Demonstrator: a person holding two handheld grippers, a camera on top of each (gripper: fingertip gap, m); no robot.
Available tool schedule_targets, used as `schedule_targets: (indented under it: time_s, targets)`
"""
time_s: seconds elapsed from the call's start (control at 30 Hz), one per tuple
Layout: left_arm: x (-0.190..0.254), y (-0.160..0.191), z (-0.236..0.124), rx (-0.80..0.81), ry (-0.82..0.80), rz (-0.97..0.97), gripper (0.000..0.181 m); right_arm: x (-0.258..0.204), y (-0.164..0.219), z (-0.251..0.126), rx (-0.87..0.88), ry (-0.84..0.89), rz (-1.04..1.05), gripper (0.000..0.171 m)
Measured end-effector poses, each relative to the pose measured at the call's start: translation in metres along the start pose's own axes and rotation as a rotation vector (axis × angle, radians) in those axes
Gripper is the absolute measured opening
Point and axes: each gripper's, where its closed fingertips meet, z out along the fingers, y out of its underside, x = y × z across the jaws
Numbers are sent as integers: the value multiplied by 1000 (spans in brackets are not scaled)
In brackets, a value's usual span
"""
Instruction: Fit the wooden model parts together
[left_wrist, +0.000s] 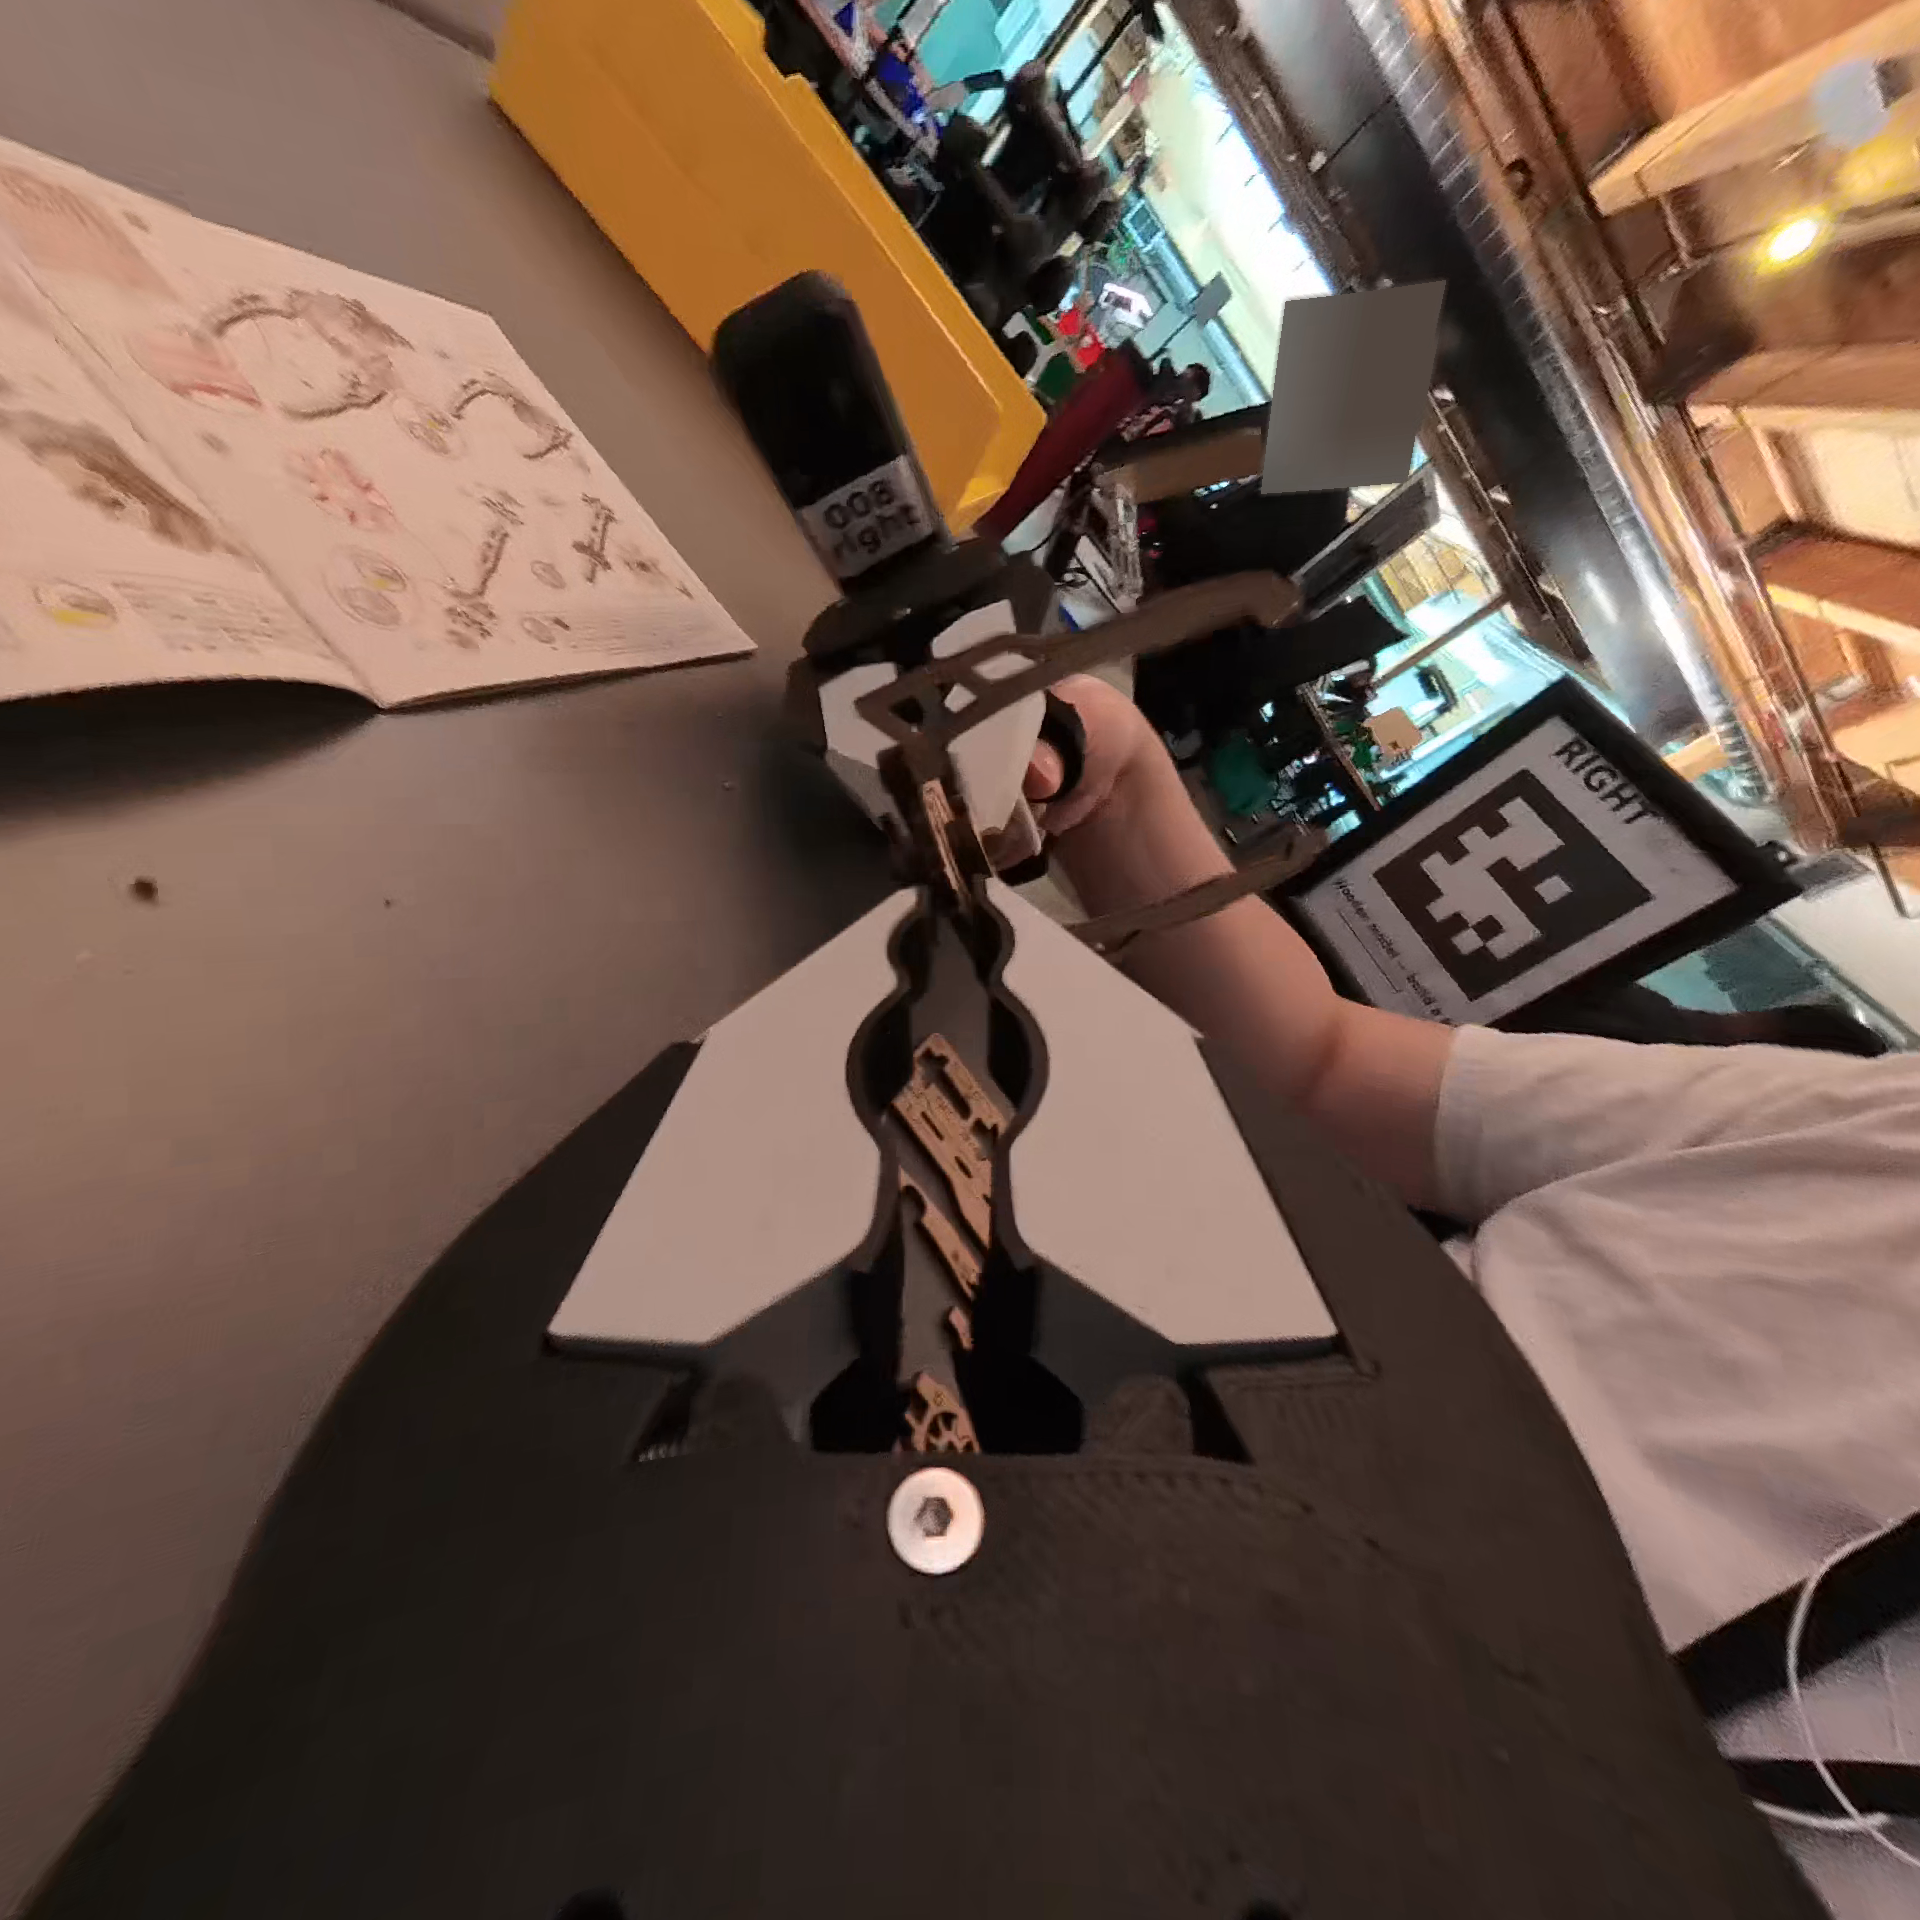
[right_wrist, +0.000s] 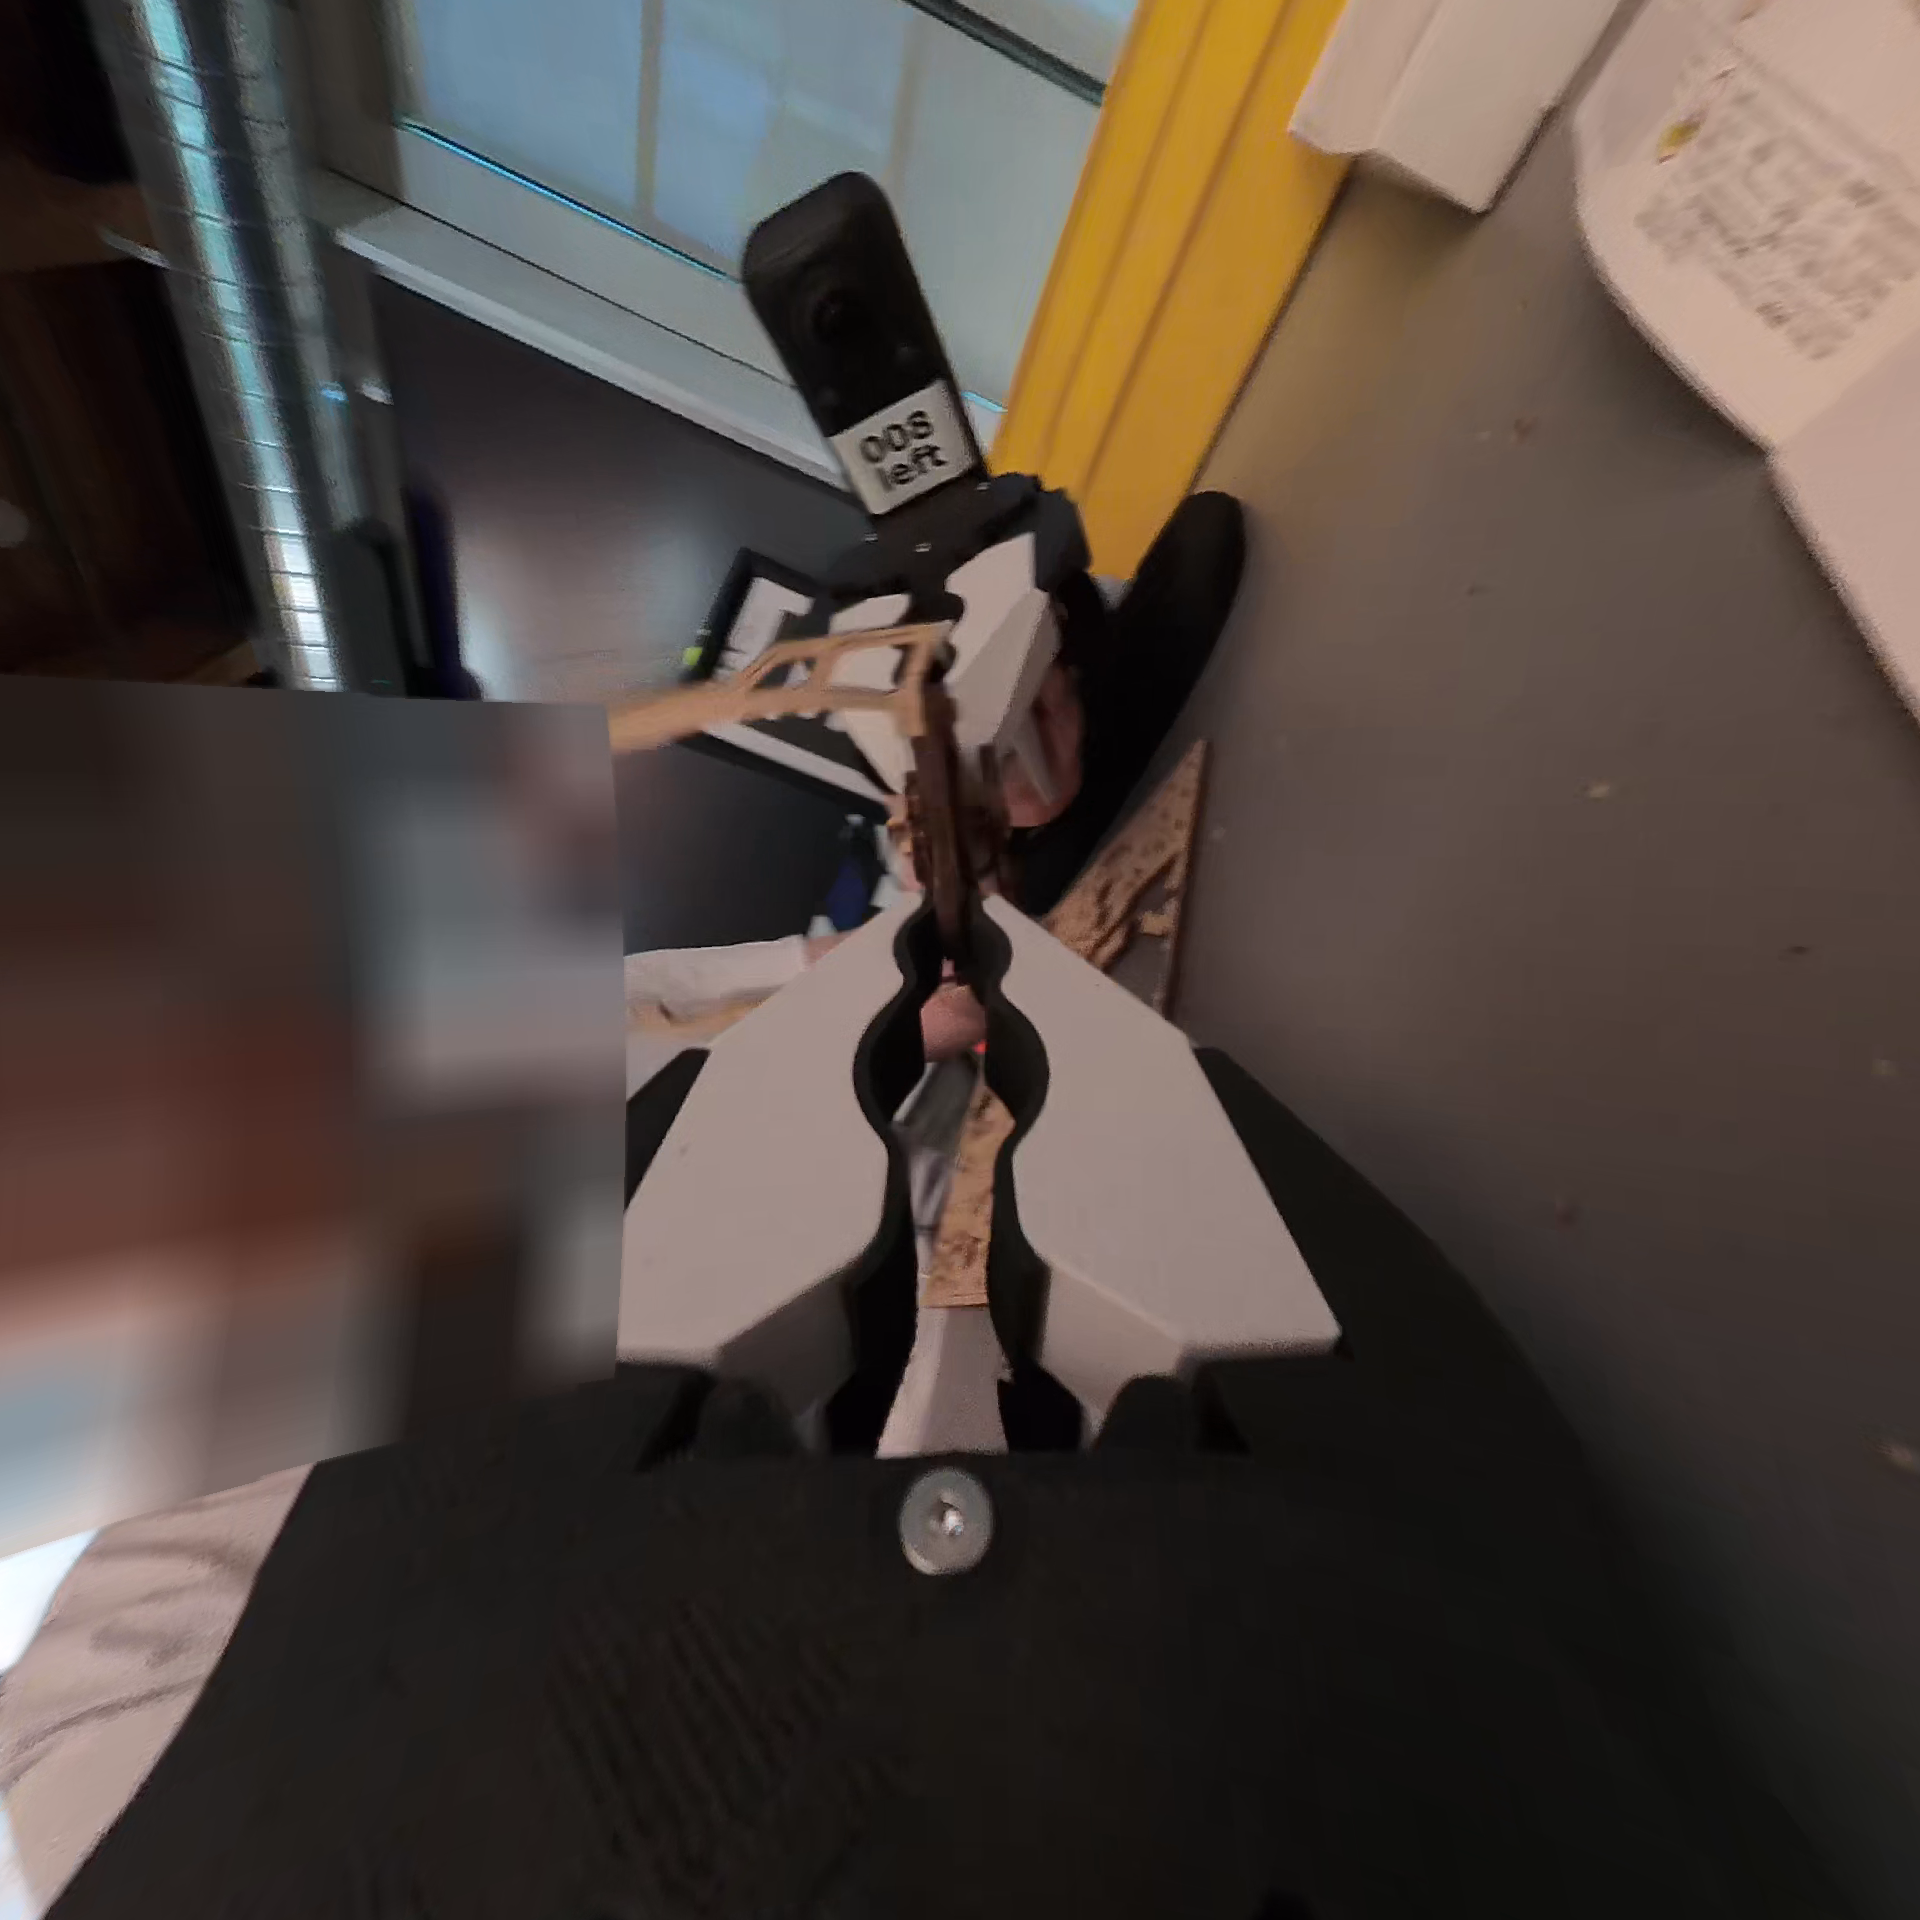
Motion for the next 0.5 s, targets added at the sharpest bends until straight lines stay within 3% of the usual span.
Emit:
schedule_targets:
  time_s: [0.03, 0.17, 0.3, 0.4, 0.5]
  targets:
    - [-5, 2, 0, -5, -16, -12, 1, 6, -1, 0, -2, 44, -20, 2]
    - [-25, -8, -5, 89, -91, -90, 0, 19, -25, -13, 122, 196, -116, 21]
    - [-50, -35, -24, 303, -198, -203, 0, 1, -37, -31, 242, 379, -463, 34]
    - [-64, -40, -31, 398, -255, -300, 0, -15, -39, -17, 275, 490, -722, 51]
    - [-74, -31, -27, 405, -319, -369, 0, 5, -42, -2, 242, 634, -758, 49]
